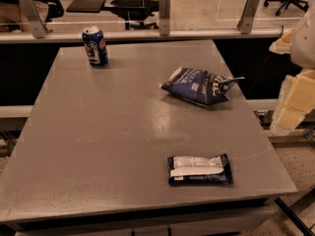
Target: Pick blue chip bag
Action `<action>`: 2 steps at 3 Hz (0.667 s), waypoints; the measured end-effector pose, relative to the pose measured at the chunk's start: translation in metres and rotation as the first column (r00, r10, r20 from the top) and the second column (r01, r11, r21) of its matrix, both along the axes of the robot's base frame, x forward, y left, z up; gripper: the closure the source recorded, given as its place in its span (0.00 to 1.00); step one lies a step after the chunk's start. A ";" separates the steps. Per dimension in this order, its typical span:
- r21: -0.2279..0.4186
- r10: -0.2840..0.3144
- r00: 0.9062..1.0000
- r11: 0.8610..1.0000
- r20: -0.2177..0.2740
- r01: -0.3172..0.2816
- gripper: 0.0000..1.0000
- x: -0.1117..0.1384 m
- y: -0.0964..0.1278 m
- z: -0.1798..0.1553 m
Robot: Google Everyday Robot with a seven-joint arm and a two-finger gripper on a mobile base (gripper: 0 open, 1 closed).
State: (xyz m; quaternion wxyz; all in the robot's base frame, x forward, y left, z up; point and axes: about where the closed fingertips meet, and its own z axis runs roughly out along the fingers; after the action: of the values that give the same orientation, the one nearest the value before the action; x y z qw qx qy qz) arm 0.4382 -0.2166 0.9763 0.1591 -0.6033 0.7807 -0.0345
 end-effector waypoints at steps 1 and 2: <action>0.000 0.000 1.000 1.000 0.000 0.000 0.00 0.000 0.000 0.000; 0.016 -0.005 1.000 1.000 -0.001 0.005 0.00 0.008 -0.001 0.000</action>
Offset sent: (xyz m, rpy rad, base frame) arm 0.0233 -0.0033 -0.0051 0.0478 0.0265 -0.0146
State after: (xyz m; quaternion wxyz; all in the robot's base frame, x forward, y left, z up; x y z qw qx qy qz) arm 0.4461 -0.2171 0.9763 0.1635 -0.6001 0.7825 -0.0285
